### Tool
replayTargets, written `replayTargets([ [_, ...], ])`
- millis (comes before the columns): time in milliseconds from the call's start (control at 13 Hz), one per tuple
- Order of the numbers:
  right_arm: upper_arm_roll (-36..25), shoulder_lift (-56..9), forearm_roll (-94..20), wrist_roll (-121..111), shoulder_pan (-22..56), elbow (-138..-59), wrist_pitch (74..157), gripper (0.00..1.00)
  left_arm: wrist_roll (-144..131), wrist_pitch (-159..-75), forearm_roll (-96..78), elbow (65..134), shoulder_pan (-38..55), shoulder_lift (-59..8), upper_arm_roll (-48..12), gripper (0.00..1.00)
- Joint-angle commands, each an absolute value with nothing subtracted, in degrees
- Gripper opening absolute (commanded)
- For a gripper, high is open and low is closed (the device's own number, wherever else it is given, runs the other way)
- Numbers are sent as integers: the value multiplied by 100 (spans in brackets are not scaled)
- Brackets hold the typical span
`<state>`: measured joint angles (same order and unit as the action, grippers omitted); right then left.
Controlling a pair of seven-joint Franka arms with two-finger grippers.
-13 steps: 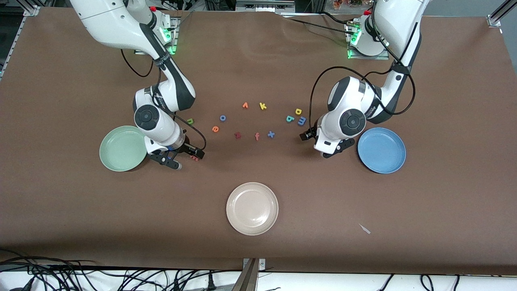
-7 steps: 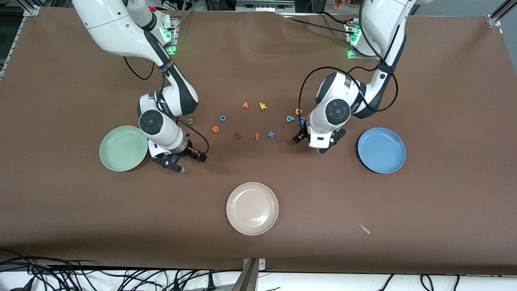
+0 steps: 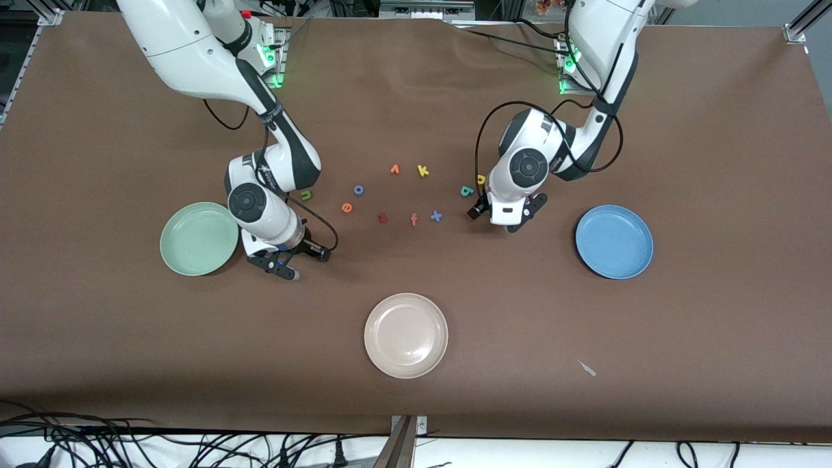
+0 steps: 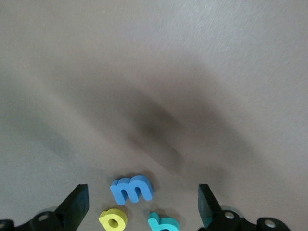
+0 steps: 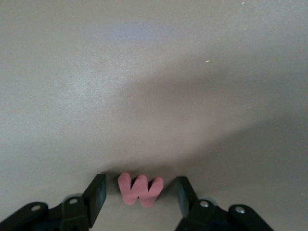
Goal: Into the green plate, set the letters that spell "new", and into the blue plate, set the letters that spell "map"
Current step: 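Grasp the blue m with the left gripper while the right gripper carries pink w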
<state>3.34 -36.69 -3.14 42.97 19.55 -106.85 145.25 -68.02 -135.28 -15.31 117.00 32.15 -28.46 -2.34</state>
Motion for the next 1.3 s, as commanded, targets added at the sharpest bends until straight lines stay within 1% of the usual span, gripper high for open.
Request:
replayTargets([
  [0,325,-3788,-378,4306,1986,-10547,14555,42,-6864,-13649,-1643,11900,3340,-2751,-185,97],
  [77,325,-3805,-378,4315,1995,-10547,14563,35,-6873,-13710,-1661,11918,3340,-2751,-185,94],
  [230,325,-3876,-369,4333,1995,-10538,14563,24,-6873,-13964,-1687,12058,3349,-2751,-185,94],
  [384,325,-3893,-378,4281,1995,-10460,14511,9,-6873,-14202,-1688,12199,3366,-2742,-202,94],
  [460,325,-3894,-387,4280,1995,-10355,14354,5,-6882,-14212,-1696,12225,3375,-2742,-228,94],
  [537,325,-3876,-387,4272,1995,-10110,13935,2,-6917,-14212,-1696,12243,3375,-2733,-229,94],
  [691,290,-3806,-369,4202,1908,-9652,12898,2,-6978,-14212,-1696,12261,3375,-2733,-272,91],
  [844,159,-3500,-299,3765,1863,-9772,12386,2,-6979,-14212,-1696,12269,3384,-2733,-281,81],
  [921,2,-3315,-290,3396,1863,-10034,12358,1,-6979,-14212,-1696,12278,3384,-2733,-281,78],
  [1074,-306,-2780,-272,2518,1872,-10710,12410,2,-6996,-14212,-1696,12278,3384,-2733,-281,65],
  [1151,-490,-2499,-272,2122,1872,-11044,12471,1,-7040,-14212,-1696,12278,3384,-2733,-281,61],
  [1228,-675,-2200,-272,1657,1872,-11431,12585,1,-7040,-14203,-1696,12278,3384,-2733,-281,59],
])
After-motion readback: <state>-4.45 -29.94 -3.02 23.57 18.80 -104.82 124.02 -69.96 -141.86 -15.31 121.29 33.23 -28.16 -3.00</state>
